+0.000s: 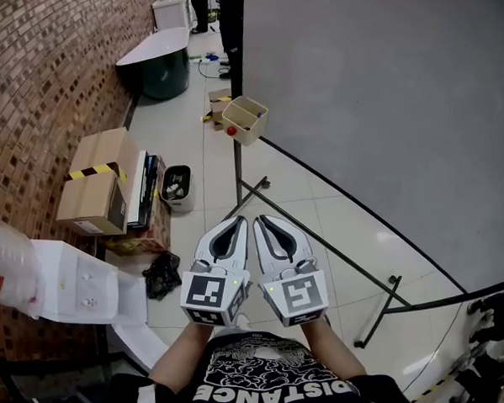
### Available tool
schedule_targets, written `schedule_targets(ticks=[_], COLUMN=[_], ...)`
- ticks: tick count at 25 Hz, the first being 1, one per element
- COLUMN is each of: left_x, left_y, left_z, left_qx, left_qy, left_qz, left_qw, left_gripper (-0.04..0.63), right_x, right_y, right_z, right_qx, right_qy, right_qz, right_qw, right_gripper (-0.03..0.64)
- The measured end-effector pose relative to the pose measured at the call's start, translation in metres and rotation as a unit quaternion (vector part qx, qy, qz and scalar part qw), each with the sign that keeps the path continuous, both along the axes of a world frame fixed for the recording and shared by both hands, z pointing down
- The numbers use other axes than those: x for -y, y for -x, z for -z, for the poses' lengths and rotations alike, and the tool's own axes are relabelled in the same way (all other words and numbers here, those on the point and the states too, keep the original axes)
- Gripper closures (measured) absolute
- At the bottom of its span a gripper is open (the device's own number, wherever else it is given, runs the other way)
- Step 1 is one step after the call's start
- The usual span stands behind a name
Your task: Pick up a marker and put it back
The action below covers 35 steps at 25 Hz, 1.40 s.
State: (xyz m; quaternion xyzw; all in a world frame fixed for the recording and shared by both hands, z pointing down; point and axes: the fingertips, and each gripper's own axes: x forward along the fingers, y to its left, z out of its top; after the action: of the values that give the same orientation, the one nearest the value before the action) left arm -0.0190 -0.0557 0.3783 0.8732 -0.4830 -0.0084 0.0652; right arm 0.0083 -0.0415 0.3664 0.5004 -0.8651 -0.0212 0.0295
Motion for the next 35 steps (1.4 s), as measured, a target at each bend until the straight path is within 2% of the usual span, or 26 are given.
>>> schedule_targets(ticks=[18, 35], left_x=[0.058, 0.161], left_y=[0.015, 0.010], left_z=[-0.007, -0.005], left_qx=[-0.005, -0.012], left_qy=[0.003, 0.005], left_qz=[-0.008, 0.008], left_qw=[0.9999, 0.9999], left_gripper=[0.589, 0.589], right_x=[0.064, 0.179], right_y=[0.013, 0.011], right_z=[-0.004, -0.002], right_qx=[-0.006, -0.002], right_qy=[-0.002, -0.006], right_qz=[-0.008, 0.009], right_qw=[1.000, 1.000], right_gripper=[0.614, 0.601])
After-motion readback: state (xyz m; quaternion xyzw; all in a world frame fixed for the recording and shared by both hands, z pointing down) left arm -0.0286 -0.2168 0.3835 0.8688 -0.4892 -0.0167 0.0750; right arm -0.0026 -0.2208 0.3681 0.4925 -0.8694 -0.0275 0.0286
